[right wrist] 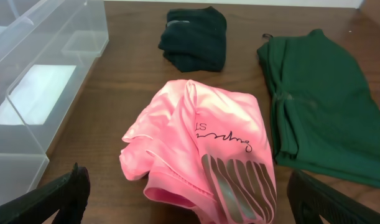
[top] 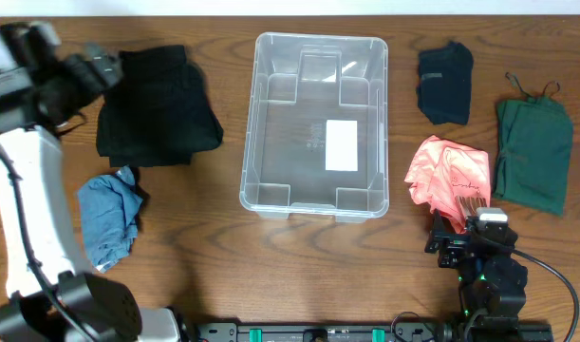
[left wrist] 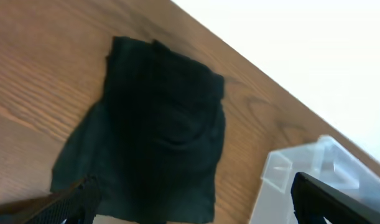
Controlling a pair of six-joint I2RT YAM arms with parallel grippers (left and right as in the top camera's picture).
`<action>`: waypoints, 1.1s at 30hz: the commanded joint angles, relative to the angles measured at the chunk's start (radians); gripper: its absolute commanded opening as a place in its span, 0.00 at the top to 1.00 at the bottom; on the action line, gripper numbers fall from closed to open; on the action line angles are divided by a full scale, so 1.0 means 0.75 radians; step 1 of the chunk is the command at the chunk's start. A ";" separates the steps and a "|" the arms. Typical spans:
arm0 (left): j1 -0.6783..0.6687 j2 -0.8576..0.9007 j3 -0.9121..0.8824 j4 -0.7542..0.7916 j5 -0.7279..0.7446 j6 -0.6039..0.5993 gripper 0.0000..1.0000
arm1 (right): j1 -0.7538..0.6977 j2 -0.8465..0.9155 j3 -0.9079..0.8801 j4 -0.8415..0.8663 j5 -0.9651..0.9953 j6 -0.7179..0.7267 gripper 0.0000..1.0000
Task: Pack container
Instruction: 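Reach the left gripper to the folded black pants and grasp them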
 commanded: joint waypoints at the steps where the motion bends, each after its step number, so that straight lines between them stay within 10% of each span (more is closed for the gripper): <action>1: 0.083 0.087 0.035 0.001 0.174 0.055 0.02 | -0.014 -0.006 -0.003 -0.002 0.001 0.018 0.01; 33: 0.216 0.899 0.035 0.157 0.508 0.240 0.02 | -0.014 -0.006 -0.003 -0.002 0.001 0.018 0.01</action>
